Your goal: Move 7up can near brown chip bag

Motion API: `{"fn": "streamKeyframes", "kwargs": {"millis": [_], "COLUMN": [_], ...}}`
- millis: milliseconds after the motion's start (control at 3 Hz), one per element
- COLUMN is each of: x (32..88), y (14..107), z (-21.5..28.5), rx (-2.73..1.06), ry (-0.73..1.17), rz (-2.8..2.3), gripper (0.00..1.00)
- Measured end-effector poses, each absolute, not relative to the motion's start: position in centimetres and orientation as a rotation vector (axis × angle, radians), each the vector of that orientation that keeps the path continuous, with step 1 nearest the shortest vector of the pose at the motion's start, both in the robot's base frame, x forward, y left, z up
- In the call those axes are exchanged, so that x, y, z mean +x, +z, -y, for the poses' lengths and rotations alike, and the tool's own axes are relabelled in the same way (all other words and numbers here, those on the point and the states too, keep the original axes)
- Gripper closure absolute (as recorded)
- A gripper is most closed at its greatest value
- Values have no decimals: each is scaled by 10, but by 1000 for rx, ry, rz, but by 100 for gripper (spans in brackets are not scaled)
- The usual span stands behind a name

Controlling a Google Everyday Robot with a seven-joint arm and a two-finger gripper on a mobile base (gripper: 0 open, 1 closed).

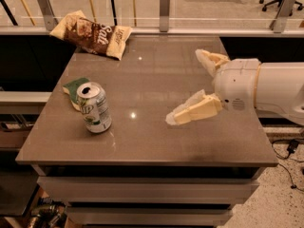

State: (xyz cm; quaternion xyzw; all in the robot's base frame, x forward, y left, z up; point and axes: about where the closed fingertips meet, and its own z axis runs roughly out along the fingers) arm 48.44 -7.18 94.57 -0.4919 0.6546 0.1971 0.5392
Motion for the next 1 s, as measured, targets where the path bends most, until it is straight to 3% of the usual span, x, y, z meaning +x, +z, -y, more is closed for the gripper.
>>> {"fn": "streamKeyframes", "kwargs": {"millis": [1000], "x": [485], "y": [929], "z": [2], "rx": [-1176], "ry": [720], "rz": [-1455], "gripper": [0]}}
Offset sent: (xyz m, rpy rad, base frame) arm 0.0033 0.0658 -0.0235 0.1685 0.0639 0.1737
